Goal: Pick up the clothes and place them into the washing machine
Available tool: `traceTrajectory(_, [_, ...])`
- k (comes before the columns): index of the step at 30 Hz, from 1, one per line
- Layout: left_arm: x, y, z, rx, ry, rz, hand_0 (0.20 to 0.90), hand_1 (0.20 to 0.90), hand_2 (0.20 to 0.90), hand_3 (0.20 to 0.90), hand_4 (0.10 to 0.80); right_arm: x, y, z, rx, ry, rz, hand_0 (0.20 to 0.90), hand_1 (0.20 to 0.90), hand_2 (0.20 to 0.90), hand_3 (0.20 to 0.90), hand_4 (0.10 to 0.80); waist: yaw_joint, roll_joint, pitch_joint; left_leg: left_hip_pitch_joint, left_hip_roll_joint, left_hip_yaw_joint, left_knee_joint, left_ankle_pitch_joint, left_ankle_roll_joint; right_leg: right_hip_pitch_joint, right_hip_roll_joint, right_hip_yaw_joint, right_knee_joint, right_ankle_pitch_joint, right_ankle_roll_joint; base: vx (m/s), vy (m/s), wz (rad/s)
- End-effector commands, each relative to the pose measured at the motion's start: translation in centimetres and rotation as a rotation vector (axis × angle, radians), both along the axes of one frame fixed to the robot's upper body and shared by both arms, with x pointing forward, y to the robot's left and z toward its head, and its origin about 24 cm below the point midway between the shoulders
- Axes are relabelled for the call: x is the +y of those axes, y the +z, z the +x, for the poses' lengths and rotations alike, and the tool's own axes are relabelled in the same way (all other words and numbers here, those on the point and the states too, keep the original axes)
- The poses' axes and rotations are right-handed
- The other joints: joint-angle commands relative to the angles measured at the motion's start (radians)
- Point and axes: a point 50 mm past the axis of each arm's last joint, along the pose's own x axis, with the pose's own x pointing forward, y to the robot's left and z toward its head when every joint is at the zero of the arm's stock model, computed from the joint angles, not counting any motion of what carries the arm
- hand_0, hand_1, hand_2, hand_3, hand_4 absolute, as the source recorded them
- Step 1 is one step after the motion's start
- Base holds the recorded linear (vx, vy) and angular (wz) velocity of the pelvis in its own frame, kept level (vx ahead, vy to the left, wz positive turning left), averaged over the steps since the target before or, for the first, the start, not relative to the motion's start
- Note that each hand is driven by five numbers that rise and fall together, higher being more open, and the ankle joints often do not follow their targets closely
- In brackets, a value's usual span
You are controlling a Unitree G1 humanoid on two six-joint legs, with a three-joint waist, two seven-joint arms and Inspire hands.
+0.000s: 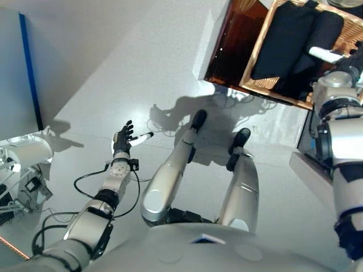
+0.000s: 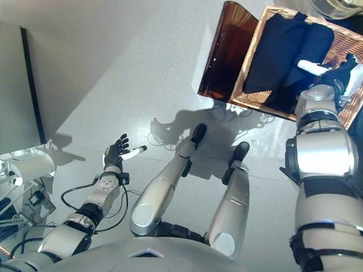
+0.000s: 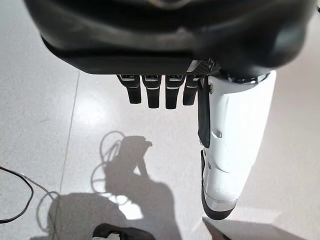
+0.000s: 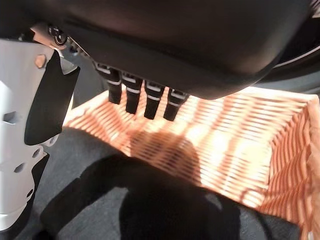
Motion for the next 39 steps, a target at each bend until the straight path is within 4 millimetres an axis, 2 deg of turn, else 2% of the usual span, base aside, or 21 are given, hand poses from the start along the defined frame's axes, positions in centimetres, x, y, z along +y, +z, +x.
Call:
traceTrajectory(1, [2.8, 0.1, -1.2, -0.025, 0.058, 0.059, 0.900, 0.900, 0.900, 0.900, 0.800, -2.9, 3.5, -1.2, -0.102, -0.053, -0.103, 0.900, 0.900, 0.900, 0.900, 0.800, 0.021, 0.010, -0.031, -0.025, -0.050, 0.034, 0.060, -0.090, -0.020, 0.037, 0.029, 0.034, -0.080, 0.040, 0.001, 0.006, -0.008, 0.18])
traceTrajectory(7, [2.8, 0.1, -1.2, -0.021, 0.051, 0.065, 0.900, 0.900, 0.900, 0.900, 0.800, -2.2, 2.4, -0.9, -0.068, -0.038, -0.084, 0.900, 0.900, 0.900, 0.900, 0.800, 0.025, 0.005, -0.037, -0.037, -0.058, 0.024, 0.071, -0.095, -0.020, 0.030, 0.026, 0.025, -0.065, 0.027, -0.002, 0.022, -0.015, 0.05])
traceTrajectory(13, [3.0, -0.1, -1.6, -0.011, 0.056, 0.065, 0.900, 0.900, 0.900, 0.900, 0.800, -2.4, 2.2, -1.1, -0.033, -0.049, -0.099, 0.900, 0.900, 0.900, 0.900, 0.800, 0.036, 0.006, -0.046, -0.052, -0.059, 0.020, 0.075, -0.094, -0.021, 0.016, 0.023, 0.022, -0.057, 0.024, -0.004, 0.000, -0.002, 0.02])
traceTrajectory(29, [2.5, 0.3, -1.8, -0.038, 0.027, 0.047, 0.900, 0.900, 0.900, 0.900, 0.800, -6.5, 1.1, -5.0, 0.137, -0.171, -0.168, 0.900, 0.900, 0.900, 0.900, 0.800, 0.074, 0.038, -0.053, -0.106, -0.071, 0.017, 0.082, -0.087, -0.021, -0.041, 0.016, 0.020, -0.035, 0.011, -0.008, 0.001, -0.005, 0.02])
traceTrajectory(31, [2.6, 0.4, -1.8, -0.042, 0.029, 0.044, 0.900, 0.900, 0.900, 0.900, 0.800, -6.7, 1.2, -5.1, 0.143, -0.173, -0.174, 0.645, 0.645, 0.645, 0.645, 0.618, 0.076, 0.039, -0.054, -0.114, -0.072, 0.017, 0.087, -0.088, -0.021, -0.051, 0.016, 0.021, -0.030, 0.010, -0.008, -0.006, -0.001, 0.02])
traceTrajectory(32, [2.6, 0.5, -1.7, -0.049, 0.029, 0.041, 0.900, 0.900, 0.900, 0.900, 0.800, -7.0, 1.6, -5.3, 0.144, -0.178, -0.184, 0.200, 0.200, 0.200, 0.200, 0.300, 0.080, 0.042, -0.055, -0.128, -0.073, 0.020, 0.096, -0.089, -0.022, -0.064, 0.017, 0.023, -0.022, 0.008, -0.009, -0.012, -0.010, 0.06])
traceTrajectory(39, [2.8, 0.5, -1.8, -0.051, 0.031, 0.036, 0.900, 0.900, 0.900, 0.900, 0.800, -7.6, 2.4, -5.7, 0.142, -0.187, -0.206, 0.200, 0.200, 0.200, 0.200, 0.300, 0.080, 0.039, -0.063, -0.143, -0.072, 0.019, 0.100, -0.088, -0.023, -0.081, 0.016, 0.024, -0.011, 0.006, -0.009, -0.001, -0.003, 0.01])
